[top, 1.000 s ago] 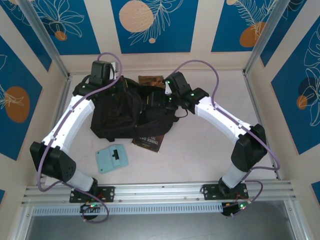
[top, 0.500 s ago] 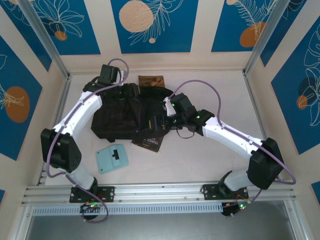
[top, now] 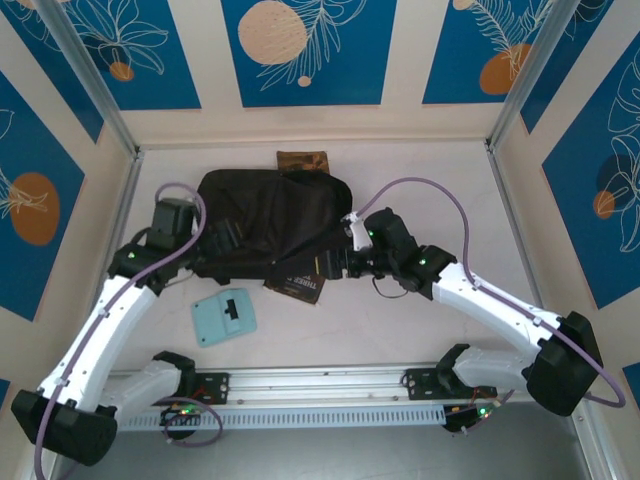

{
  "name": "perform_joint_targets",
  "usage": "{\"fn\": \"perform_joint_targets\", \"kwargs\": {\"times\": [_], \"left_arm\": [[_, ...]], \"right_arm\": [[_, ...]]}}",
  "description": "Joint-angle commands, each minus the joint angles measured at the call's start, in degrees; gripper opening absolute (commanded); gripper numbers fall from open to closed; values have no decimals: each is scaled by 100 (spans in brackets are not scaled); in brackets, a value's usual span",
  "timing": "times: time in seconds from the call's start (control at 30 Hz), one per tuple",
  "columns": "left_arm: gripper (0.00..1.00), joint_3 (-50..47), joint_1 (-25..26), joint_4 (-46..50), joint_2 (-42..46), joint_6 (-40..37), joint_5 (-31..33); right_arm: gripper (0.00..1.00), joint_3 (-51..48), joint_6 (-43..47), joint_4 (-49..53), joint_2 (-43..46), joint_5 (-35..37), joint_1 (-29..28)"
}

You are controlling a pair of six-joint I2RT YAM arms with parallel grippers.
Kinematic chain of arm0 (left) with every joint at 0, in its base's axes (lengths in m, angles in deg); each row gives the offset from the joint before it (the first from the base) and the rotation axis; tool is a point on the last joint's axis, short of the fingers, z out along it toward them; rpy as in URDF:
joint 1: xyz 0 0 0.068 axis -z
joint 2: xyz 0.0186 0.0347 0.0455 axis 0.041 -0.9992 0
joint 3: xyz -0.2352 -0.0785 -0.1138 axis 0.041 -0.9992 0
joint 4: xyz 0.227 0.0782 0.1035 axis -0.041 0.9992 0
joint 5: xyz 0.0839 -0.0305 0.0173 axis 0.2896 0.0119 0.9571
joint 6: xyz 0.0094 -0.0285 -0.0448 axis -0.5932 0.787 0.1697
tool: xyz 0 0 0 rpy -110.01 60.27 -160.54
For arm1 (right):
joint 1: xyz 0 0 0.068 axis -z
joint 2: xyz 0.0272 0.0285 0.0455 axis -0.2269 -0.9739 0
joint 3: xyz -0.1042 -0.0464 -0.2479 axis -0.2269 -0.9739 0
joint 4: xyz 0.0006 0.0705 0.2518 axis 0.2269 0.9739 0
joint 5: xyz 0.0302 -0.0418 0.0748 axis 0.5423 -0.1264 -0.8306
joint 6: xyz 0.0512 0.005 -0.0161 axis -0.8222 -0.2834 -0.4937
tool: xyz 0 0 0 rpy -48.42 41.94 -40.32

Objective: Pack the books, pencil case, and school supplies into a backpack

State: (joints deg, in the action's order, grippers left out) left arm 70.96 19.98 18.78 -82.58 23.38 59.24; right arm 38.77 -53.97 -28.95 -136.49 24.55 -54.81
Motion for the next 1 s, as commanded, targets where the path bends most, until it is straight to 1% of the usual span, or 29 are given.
{"fn": "perform_joint_targets", "kwargs": {"times": [0.0, 0.1, 0.17, 0.23, 0.3, 0.37, 0.47, 0.5, 0.53, 0.67, 0.83, 0.97], "left_arm": [[100, -780, -108, 685, -104, 839, 606], [100, -1466, -287, 605, -22, 1284, 765], [100, -1956, -564, 444, 66, 1594, 604], [100, -2289, -789, 358, 144, 1874, 747], [100, -2592, -1079, 183, 285, 2074, 682], [100, -2824, -1229, -18, 479, 2267, 654], [100, -2967, -1325, -387, 498, 2314, 607], [100, -3011, -1336, -595, 419, 2225, 498], [100, -3023, -1332, -894, 274, 2022, 246], [100, -3020, -1312, -1220, -303, 1820, -303], [99, -3283, -1259, -1688, -454, 1753, -807], [97, -3354, -1036, -1886, -456, 1669, -1266]], "right_arm": [[76, -256, 46, -91, 149, 19, -41], [76, -426, 26, -67, 275, 50, -41], [78, -561, 23, -93, 400, 38, -41], [80, -688, 26, -112, 519, 28, -31], [82, -820, -2, -199, 614, -6, -17], [82, -915, -44, -254, 677, -76, 3], [82, -1003, -75, -299, 687, -156, 28], [82, -1024, -83, -312, 687, -171, 36], [82, -1054, -96, -333, 682, -206, 47], [81, -1091, -45, -397, 666, -352, 80], [82, -1033, -16, -527, 460, -687, 98], [82, -876, 6, -583, 19, -1186, 75]]}}
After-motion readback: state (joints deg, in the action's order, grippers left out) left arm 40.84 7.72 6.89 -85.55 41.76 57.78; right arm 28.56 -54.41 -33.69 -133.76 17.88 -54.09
